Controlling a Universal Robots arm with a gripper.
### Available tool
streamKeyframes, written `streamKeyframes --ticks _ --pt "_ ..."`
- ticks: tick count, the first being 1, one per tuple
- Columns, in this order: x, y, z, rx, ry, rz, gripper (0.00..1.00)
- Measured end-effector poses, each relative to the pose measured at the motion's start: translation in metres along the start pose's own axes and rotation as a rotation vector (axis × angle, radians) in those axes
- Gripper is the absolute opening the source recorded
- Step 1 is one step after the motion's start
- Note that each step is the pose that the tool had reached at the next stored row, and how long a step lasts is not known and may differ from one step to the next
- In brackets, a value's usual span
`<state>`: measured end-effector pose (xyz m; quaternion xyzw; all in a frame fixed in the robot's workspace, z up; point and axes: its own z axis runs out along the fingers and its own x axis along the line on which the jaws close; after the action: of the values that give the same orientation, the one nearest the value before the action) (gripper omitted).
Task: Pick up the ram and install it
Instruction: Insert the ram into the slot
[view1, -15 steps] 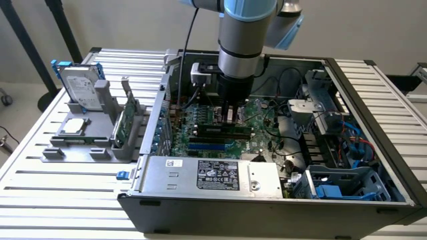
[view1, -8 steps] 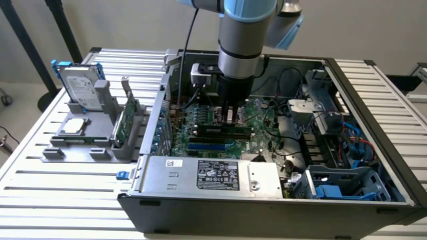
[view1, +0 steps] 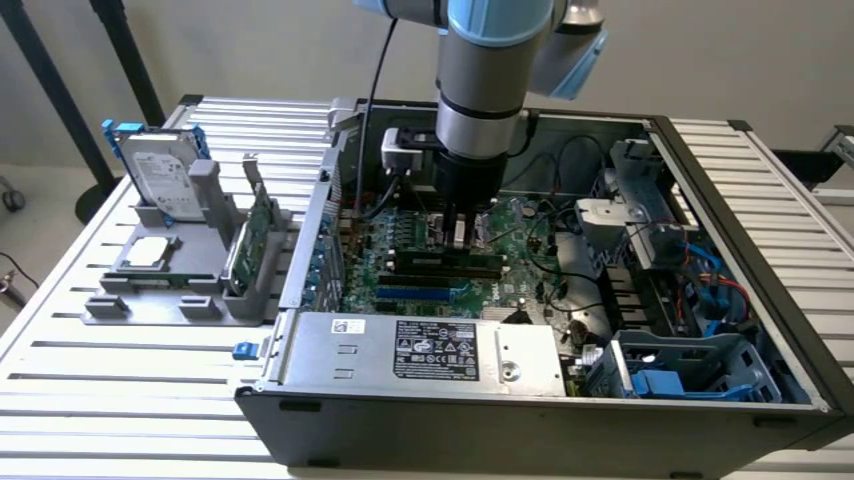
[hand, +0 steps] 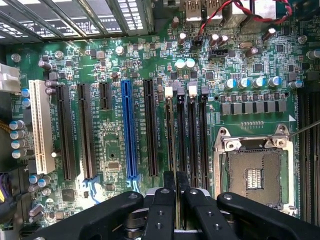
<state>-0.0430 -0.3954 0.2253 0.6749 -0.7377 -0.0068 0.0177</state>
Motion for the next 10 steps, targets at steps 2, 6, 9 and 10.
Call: streamKeyframes --ticks 2,6,9,10 --pt "0.0 0.0 0.0005 0.0 0.0 0.0 0.14" --pt "0.0 -0.0001 0.0019 0.0 0.0001 0.0 0.14" --pt "0.0 -0.0001 0.0026 0.0 0.0002 0.0 0.14" --pt "0.0 -0.0001 0.0027 -0.0001 0.0003 0.0 0.14"
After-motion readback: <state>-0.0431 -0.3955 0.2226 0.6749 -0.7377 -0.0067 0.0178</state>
